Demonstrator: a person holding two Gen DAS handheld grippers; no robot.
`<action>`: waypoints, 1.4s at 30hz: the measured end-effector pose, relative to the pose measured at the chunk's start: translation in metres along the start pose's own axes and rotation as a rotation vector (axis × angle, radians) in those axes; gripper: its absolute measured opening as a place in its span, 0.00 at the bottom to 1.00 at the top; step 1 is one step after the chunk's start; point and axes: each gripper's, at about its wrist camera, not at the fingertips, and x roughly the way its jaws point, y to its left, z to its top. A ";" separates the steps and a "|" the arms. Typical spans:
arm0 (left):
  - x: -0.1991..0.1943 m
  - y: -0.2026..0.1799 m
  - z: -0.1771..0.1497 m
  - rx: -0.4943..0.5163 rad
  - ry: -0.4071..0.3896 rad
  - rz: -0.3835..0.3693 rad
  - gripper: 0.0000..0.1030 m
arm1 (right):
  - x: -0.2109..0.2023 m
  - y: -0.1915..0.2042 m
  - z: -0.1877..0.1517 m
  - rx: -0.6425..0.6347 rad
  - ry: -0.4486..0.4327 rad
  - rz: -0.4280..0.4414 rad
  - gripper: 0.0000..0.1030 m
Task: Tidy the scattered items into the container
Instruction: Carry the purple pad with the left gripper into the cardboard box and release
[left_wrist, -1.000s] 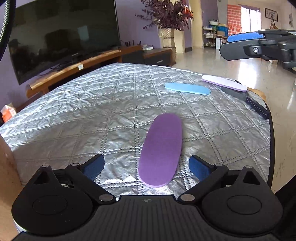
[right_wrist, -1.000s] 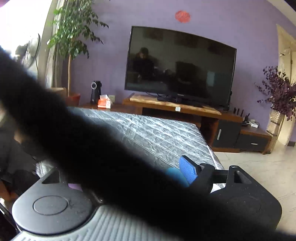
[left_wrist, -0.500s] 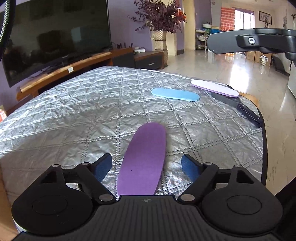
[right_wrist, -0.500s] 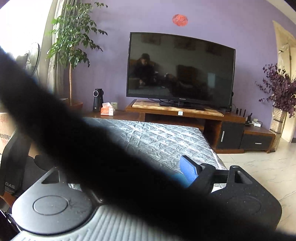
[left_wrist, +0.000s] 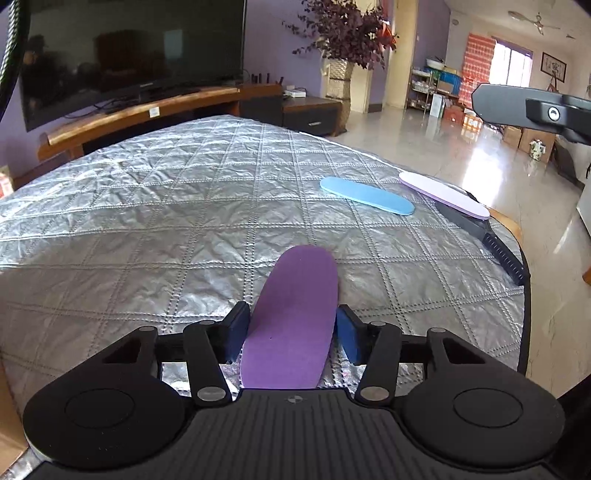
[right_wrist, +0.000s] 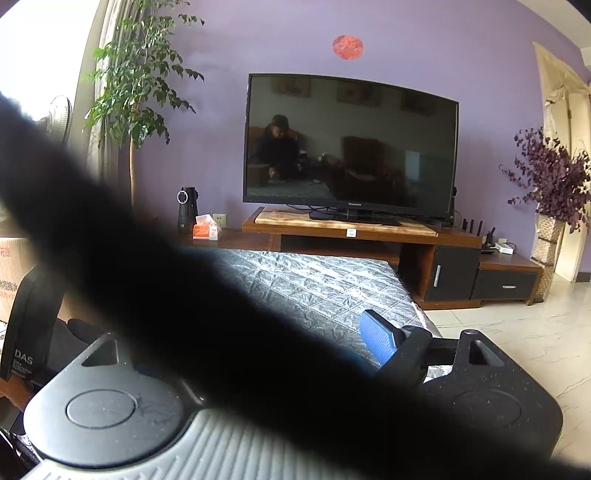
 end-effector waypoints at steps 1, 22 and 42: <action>-0.001 -0.003 -0.001 0.019 -0.005 0.012 0.55 | 0.000 0.000 0.000 0.000 0.000 0.000 0.75; -0.074 0.004 0.021 -0.025 -0.198 0.084 0.54 | 0.012 -0.003 0.006 0.042 -0.006 -0.035 0.75; -0.228 0.173 0.072 -0.279 -0.211 0.503 0.54 | 0.019 0.018 0.009 0.009 0.016 0.000 0.74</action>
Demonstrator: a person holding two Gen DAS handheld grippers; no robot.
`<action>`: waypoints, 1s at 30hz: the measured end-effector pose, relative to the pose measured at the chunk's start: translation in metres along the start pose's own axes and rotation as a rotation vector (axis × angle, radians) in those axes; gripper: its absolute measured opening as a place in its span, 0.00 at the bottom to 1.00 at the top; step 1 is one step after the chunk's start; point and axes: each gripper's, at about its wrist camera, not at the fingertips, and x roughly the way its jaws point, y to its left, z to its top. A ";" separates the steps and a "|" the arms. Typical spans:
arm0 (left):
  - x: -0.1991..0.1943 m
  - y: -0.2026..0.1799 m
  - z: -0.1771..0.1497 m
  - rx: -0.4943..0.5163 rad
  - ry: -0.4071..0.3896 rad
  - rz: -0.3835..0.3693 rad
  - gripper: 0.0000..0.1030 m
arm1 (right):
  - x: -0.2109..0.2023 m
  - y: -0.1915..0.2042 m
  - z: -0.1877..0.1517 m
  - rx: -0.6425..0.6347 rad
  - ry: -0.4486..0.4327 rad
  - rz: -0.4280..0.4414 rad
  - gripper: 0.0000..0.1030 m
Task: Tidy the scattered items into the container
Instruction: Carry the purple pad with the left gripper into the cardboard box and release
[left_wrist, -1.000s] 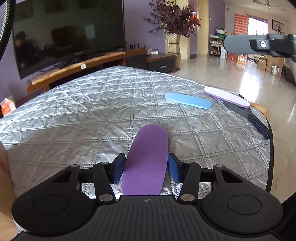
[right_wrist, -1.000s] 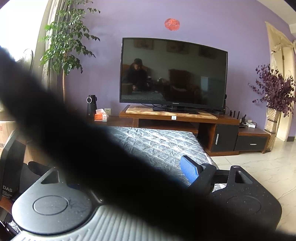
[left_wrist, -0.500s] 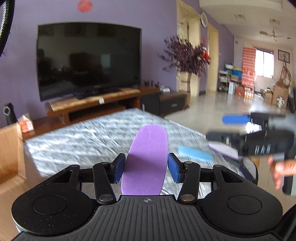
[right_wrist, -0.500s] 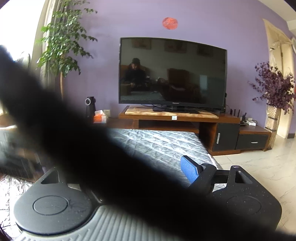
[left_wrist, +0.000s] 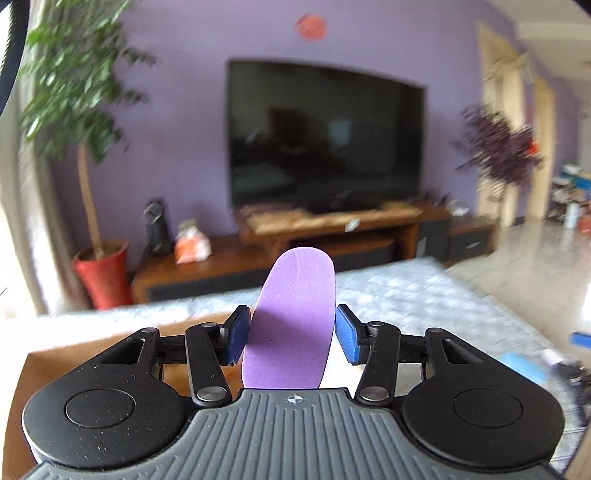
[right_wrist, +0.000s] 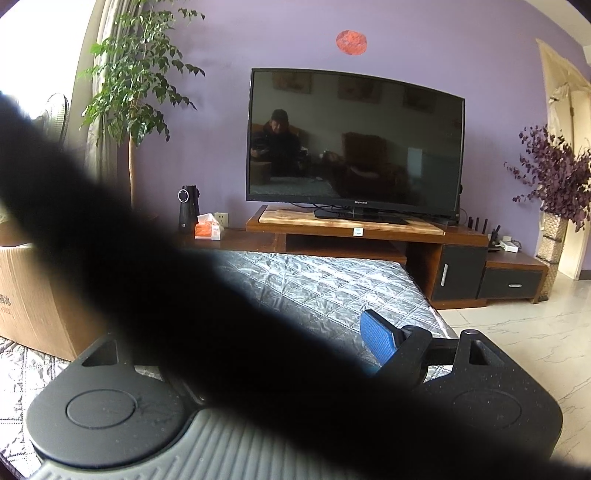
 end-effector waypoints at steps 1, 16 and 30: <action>0.006 0.003 -0.002 0.002 0.023 0.018 0.54 | 0.000 0.000 0.000 0.001 0.002 0.001 0.74; 0.062 -0.004 -0.024 0.058 0.187 0.085 0.55 | 0.000 0.003 0.002 -0.023 0.002 0.009 0.74; 0.079 -0.001 -0.036 -0.049 0.273 0.146 0.75 | 0.004 0.008 0.003 -0.034 0.001 0.022 0.74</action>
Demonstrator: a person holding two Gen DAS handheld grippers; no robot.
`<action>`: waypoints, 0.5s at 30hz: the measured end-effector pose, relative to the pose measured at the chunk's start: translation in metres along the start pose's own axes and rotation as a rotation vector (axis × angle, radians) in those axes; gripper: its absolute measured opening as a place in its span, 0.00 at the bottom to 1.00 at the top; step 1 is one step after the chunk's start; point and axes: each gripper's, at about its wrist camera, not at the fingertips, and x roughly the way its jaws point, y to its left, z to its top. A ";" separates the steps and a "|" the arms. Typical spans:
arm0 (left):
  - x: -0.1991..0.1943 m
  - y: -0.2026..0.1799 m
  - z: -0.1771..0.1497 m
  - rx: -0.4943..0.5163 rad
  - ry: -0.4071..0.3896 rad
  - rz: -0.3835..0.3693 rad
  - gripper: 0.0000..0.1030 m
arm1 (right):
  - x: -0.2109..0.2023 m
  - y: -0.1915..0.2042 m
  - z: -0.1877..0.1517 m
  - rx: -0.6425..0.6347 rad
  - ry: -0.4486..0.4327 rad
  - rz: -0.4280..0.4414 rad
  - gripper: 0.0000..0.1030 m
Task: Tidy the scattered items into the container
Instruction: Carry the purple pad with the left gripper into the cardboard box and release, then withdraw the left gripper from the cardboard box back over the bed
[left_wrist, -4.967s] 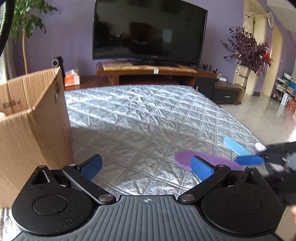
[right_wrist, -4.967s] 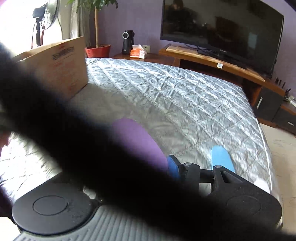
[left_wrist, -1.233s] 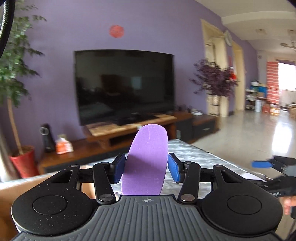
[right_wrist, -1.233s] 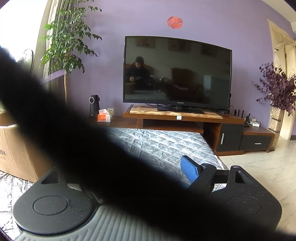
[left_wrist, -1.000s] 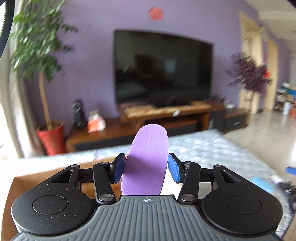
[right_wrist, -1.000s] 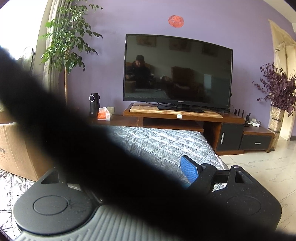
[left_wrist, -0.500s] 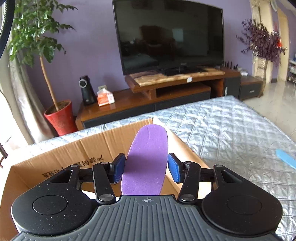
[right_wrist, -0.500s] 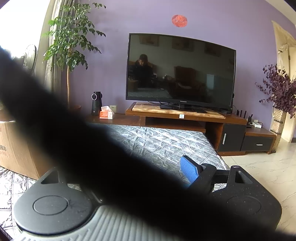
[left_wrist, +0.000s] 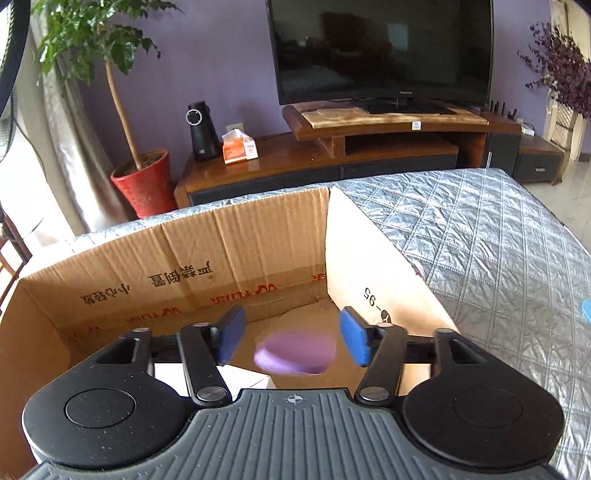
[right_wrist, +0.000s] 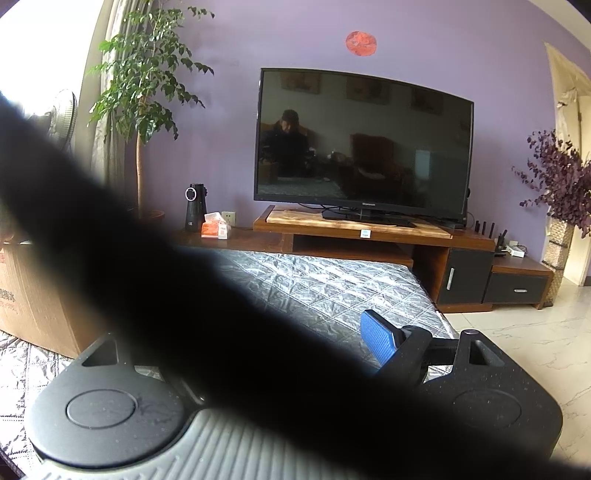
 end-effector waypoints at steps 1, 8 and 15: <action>-0.002 0.002 -0.002 -0.017 -0.004 -0.008 0.76 | 0.000 0.001 0.000 -0.004 0.001 0.001 0.74; -0.025 0.035 -0.006 -0.040 -0.020 0.006 0.78 | -0.001 -0.001 -0.002 -0.008 0.004 -0.003 0.74; -0.052 0.075 -0.014 -0.026 -0.003 0.012 0.80 | 0.002 0.000 0.000 -0.002 0.005 -0.003 0.75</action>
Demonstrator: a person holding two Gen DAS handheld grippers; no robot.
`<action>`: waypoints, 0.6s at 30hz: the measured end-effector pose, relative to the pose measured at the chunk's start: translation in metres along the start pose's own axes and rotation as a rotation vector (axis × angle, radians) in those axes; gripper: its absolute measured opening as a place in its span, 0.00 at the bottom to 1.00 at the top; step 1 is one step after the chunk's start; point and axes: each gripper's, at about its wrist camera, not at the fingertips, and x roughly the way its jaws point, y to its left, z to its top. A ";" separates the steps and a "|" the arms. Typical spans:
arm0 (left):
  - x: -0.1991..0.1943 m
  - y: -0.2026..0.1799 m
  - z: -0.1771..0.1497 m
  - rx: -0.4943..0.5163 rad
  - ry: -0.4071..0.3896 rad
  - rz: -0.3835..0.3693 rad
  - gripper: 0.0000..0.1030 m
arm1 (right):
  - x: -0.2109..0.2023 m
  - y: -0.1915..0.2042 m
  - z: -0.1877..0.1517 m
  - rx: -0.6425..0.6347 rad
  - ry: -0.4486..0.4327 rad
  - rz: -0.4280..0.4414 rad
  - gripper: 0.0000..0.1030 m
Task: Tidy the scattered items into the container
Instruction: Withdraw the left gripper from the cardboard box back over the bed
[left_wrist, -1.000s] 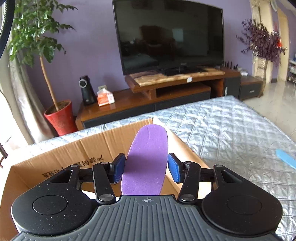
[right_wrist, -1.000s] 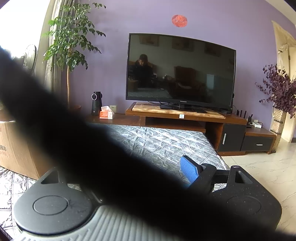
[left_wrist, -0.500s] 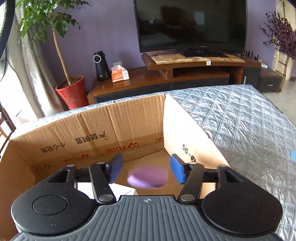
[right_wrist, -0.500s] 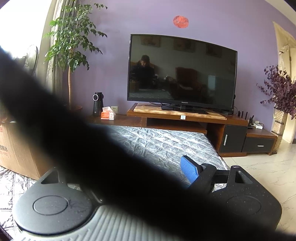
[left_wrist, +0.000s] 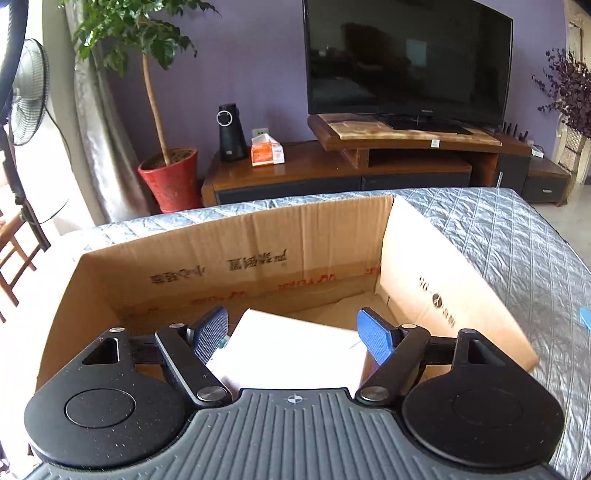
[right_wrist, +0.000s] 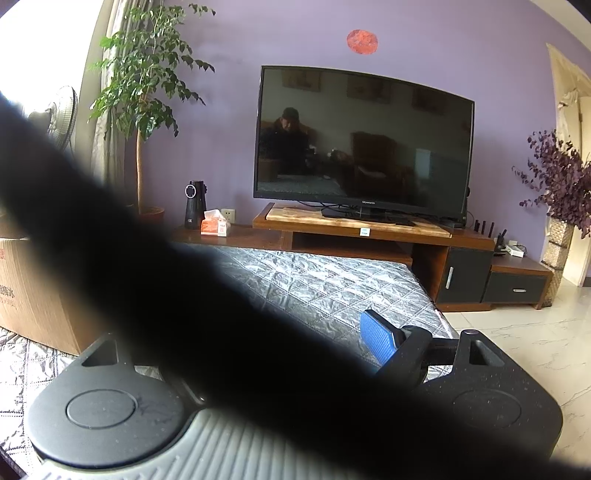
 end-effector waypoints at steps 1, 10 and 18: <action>-0.003 0.003 -0.003 -0.003 0.008 -0.009 0.80 | 0.001 0.001 0.000 -0.004 0.002 0.002 0.75; 0.004 0.009 -0.018 -0.039 0.084 -0.086 0.80 | 0.001 0.002 -0.002 -0.011 0.013 -0.009 0.75; 0.036 0.010 -0.016 -0.186 0.151 -0.160 0.81 | 0.002 0.002 -0.001 -0.020 0.013 -0.015 0.75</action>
